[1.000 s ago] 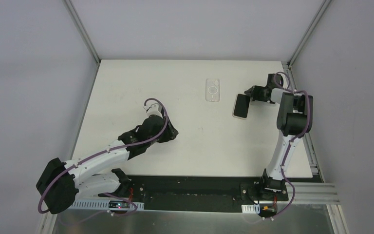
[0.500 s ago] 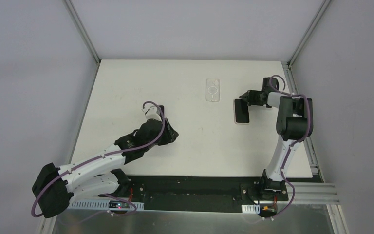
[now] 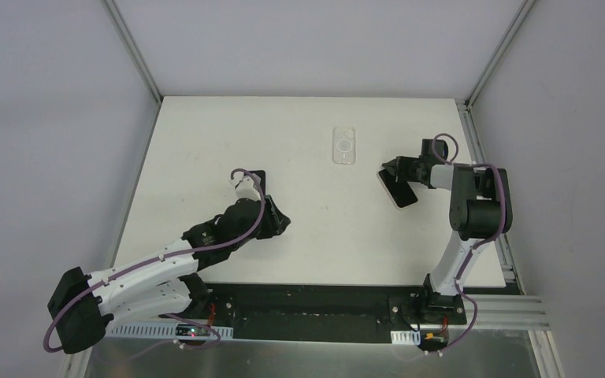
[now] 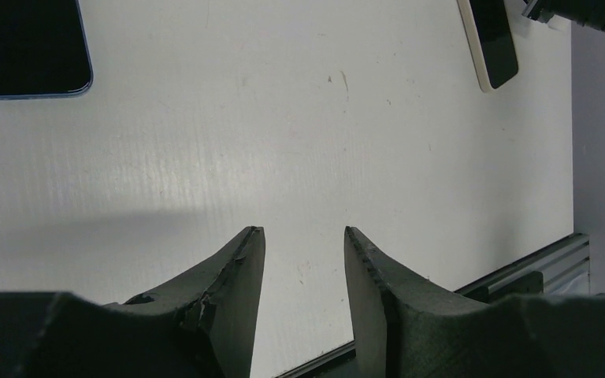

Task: Take the phone out of the phone case
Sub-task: Move the phone to the center of the board.

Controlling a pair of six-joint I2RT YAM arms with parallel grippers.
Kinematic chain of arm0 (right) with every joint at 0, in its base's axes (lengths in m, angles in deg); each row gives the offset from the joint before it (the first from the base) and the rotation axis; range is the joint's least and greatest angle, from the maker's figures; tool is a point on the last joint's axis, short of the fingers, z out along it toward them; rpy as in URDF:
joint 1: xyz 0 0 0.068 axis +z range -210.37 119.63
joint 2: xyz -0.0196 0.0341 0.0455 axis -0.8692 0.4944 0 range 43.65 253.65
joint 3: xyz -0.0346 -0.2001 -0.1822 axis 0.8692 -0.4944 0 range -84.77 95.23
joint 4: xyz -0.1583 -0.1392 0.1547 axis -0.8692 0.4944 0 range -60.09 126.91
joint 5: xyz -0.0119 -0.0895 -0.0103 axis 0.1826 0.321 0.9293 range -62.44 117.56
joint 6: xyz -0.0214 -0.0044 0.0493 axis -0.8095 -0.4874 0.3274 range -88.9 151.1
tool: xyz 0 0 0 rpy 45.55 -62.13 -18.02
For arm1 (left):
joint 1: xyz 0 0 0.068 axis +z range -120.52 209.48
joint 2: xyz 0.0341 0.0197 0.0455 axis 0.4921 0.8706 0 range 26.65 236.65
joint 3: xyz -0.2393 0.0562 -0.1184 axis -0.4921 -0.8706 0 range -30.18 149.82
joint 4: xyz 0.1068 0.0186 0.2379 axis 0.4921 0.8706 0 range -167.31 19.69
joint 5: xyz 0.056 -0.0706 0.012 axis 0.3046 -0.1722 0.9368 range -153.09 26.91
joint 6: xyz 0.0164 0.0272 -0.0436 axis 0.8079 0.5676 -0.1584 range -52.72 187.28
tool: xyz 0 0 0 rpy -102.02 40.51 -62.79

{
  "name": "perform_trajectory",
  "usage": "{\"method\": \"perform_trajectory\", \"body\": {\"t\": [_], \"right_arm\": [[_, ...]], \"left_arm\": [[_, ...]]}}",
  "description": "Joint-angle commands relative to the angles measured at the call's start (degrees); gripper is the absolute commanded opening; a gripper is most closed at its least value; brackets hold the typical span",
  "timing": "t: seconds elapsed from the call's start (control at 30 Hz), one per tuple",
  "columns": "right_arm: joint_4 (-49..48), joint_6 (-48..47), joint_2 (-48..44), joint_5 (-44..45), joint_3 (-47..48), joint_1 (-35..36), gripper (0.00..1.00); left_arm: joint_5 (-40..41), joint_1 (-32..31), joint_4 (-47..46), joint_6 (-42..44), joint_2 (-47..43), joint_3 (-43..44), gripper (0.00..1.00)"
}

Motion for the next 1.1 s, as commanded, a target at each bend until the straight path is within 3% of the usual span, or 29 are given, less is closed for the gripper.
{"method": "perform_trajectory", "body": {"t": [0.0, 0.47, 1.07], "right_arm": [[2.0, 0.7, -1.2, -0.6, -6.1, 0.5, 0.00], [-3.0, 1.9, -6.2, -1.7, -15.7, 1.5, 0.00], [-5.6, 5.3, -10.5, -0.7, -19.9, 12.5, 0.00]], "left_arm": [[1.9, -1.0, -0.8, -0.8, -1.5, -0.6, 0.42], [2.9, -3.2, -0.9, -1.0, 0.0, 0.7, 0.42], [3.6, -5.0, -0.8, -0.8, -0.6, 1.1, 0.42]]}}
